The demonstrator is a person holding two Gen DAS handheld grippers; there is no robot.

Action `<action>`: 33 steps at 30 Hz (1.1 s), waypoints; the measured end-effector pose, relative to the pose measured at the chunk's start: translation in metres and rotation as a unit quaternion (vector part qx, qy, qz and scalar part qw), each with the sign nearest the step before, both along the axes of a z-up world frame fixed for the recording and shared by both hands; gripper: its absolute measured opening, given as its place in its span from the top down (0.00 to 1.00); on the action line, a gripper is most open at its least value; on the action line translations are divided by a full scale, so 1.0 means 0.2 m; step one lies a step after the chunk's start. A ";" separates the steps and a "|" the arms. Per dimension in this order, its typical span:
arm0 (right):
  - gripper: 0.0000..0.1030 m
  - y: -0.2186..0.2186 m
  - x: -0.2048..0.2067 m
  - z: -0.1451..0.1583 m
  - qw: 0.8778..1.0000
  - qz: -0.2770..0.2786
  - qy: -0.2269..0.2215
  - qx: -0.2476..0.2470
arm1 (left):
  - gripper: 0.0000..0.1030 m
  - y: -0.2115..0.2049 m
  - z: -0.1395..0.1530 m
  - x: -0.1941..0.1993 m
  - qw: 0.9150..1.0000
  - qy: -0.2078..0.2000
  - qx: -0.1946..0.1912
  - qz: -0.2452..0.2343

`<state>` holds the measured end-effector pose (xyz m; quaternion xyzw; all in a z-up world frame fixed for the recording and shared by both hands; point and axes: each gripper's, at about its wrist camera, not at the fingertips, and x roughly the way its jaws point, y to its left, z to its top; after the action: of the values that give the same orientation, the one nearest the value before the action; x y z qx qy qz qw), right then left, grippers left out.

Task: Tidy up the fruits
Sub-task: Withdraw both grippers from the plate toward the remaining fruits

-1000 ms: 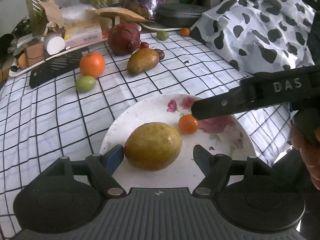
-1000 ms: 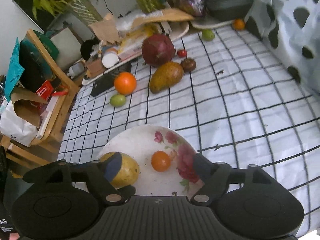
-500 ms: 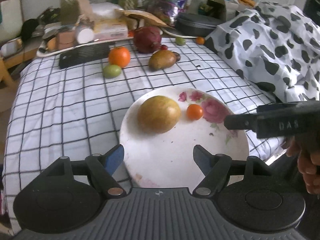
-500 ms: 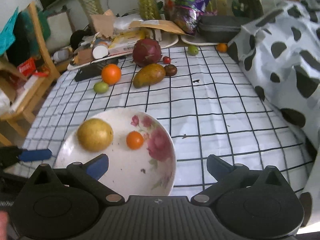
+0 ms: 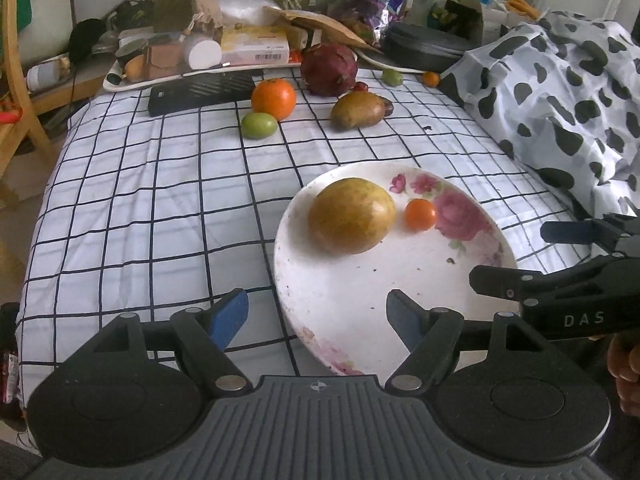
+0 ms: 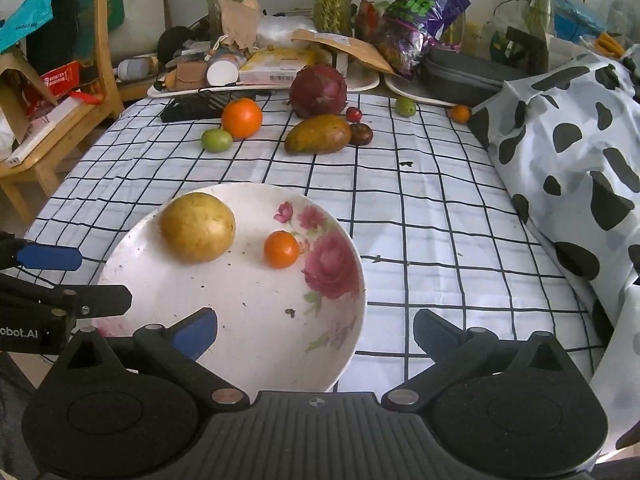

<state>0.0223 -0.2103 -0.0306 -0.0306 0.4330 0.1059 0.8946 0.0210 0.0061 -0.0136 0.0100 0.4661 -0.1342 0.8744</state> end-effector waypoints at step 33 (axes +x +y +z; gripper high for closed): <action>0.00 -0.03 0.05 0.01 1.000 -0.022 -0.006 -0.002 | 0.00 -0.02 0.05 0.04 0.994 -0.063 0.079 0.031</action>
<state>0.0317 -0.2161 -0.0283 -0.0234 0.4288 0.0852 0.8991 0.0296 0.0023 -0.0043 0.0736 0.4193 -0.0691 0.9022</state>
